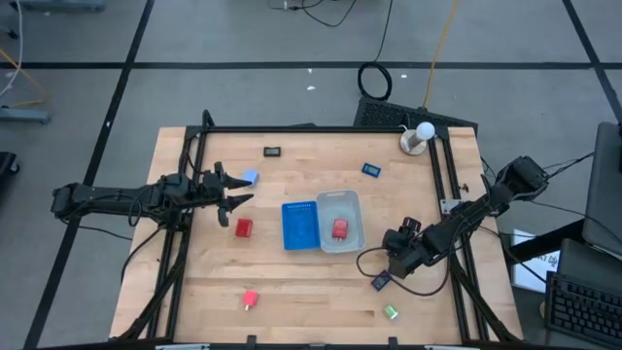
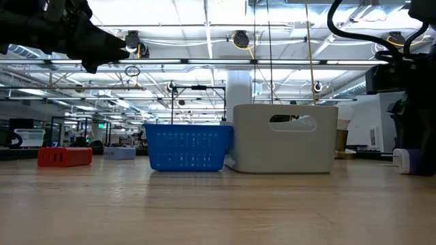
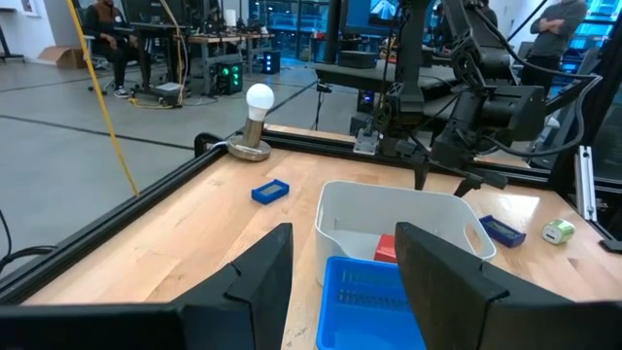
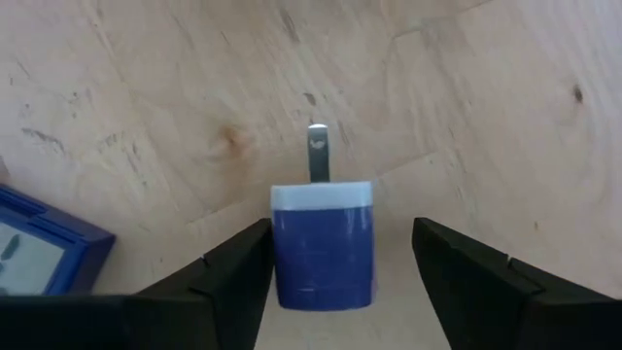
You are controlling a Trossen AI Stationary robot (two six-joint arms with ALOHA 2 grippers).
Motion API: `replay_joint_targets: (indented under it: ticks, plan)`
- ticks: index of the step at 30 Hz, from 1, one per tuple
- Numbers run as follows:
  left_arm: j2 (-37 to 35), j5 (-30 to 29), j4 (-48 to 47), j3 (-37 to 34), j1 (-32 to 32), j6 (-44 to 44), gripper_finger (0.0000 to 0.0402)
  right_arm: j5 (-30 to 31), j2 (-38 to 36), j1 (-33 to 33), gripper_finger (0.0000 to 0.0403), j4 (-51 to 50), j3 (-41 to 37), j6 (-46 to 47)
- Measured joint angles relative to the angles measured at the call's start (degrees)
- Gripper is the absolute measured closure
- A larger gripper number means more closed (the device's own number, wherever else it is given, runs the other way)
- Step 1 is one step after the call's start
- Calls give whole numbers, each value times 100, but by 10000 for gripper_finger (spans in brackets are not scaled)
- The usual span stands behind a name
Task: Pick & Place Office items
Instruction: Put the violet charger adapter into the gray bin
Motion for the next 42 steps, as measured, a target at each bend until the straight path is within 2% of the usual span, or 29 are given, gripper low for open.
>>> replay_joint_targets:
  ticks: [31, 42]
  plan:
    - [0, 0, 1, 0, 0, 4, 217, -134, 0, 0, 256, 27, -3, -309]
    - [-2, 0, 2, 0, 0, 2, 217, -184, -209, -4, 262, -26, -24, -419]
